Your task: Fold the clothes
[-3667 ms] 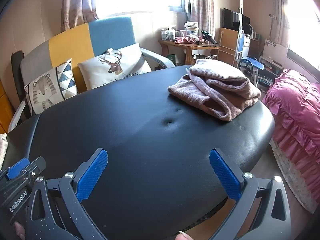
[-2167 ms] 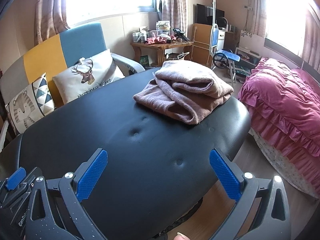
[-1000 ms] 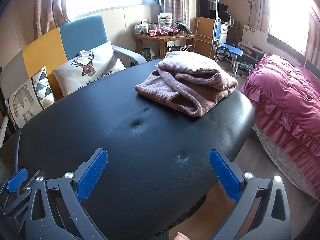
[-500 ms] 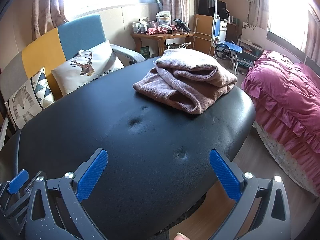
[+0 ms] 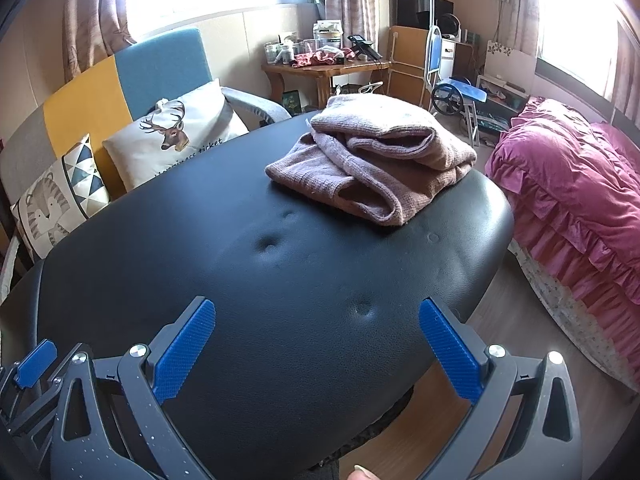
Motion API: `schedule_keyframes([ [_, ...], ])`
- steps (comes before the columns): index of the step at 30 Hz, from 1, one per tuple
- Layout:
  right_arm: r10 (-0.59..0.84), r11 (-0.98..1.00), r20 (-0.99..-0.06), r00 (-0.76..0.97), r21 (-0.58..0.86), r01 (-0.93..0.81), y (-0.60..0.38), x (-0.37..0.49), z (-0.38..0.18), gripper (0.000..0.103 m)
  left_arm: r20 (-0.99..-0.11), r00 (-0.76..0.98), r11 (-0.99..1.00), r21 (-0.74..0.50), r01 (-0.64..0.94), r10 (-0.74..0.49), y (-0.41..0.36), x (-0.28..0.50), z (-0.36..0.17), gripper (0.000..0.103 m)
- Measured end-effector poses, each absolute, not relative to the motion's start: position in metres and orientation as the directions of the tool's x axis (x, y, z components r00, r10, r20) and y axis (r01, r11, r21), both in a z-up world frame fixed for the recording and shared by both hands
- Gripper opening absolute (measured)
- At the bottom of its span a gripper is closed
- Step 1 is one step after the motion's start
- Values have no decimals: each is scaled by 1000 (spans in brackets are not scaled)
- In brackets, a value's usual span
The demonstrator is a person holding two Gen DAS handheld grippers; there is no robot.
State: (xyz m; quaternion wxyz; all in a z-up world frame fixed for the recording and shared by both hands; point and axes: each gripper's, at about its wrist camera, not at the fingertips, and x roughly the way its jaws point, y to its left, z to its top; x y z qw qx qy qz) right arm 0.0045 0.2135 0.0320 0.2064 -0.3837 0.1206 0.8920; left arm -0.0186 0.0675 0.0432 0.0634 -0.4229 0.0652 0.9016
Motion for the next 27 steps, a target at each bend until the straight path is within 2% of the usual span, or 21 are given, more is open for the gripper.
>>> schedule_keyframes([
  [18, 177, -911, -744, -644, 124, -394, 218, -5, 22, 103, -800, -599, -983, 84, -161, 30, 64, -29, 33, 50],
  [27, 162, -933, -651, -742, 144, -330, 247, -23, 38, 103, -810, -587, -982, 105, -154, 6, 61, -37, 33, 50],
])
